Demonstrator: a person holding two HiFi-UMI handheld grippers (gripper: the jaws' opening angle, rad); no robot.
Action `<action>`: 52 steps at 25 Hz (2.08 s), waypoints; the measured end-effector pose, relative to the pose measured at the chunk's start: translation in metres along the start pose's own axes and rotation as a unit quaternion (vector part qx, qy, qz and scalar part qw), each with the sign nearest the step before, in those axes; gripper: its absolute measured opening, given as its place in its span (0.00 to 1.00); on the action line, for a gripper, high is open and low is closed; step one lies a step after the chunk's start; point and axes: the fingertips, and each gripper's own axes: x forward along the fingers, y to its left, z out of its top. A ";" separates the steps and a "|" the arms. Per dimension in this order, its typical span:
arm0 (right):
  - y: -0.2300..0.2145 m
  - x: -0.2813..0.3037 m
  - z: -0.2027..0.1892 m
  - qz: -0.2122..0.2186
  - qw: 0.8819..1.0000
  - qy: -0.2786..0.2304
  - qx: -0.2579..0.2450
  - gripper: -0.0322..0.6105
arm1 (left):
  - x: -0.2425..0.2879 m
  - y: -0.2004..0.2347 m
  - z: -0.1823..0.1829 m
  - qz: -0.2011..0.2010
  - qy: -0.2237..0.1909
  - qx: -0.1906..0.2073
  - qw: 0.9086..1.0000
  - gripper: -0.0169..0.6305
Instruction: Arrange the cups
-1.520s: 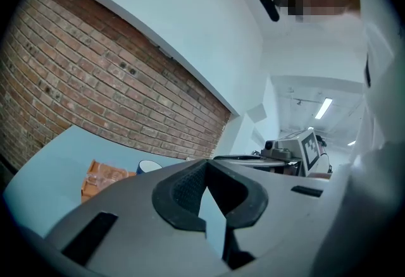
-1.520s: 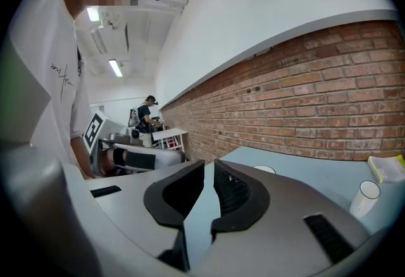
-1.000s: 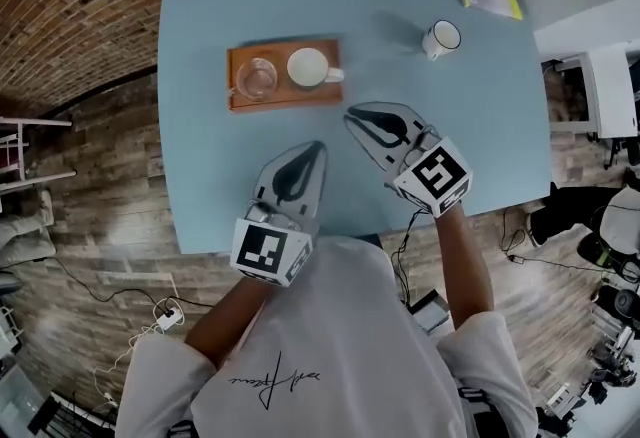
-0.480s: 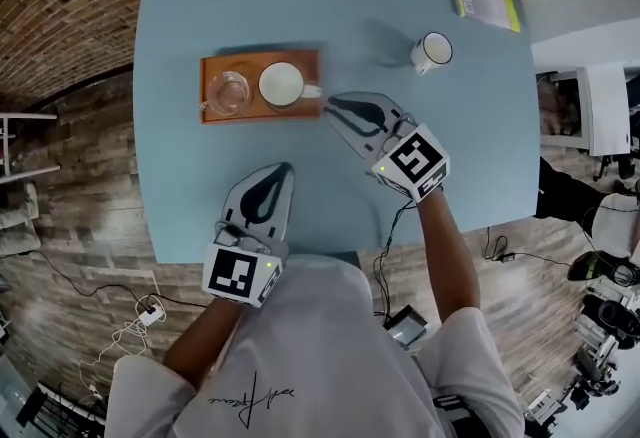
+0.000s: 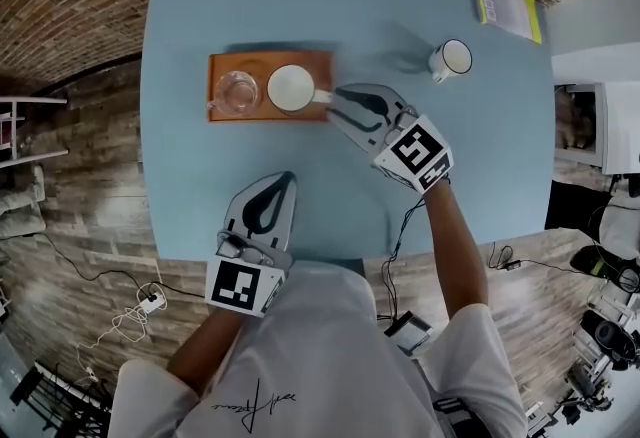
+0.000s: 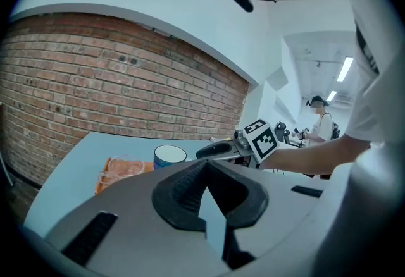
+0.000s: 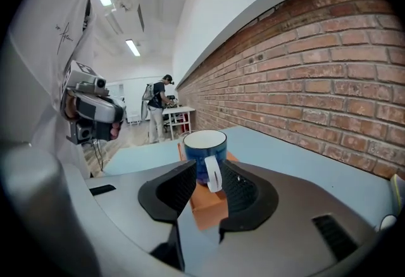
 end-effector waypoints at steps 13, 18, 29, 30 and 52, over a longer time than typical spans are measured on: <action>-0.002 0.027 -0.016 0.056 0.998 0.023 -0.012 0.22 | -0.004 0.007 -0.016 0.034 0.024 -0.004 0.999 0.04; -0.003 0.033 -0.015 0.066 0.998 0.013 -0.007 0.22 | 0.002 0.007 -0.019 0.035 0.031 -0.010 0.999 0.04; 0.003 0.035 -0.012 0.095 0.995 -0.011 -0.009 0.21 | 0.019 0.018 -0.019 0.020 0.035 -0.010 0.999 0.04; 0.004 0.035 -0.012 0.098 0.995 -0.011 -0.012 0.21 | 0.020 0.019 -0.018 0.017 0.034 -0.009 0.999 0.04; 0.029 0.040 -0.015 -0.108 0.994 -0.011 0.011 0.15 | -0.010 0.049 -0.001 0.014 -0.021 -0.005 1.000 0.04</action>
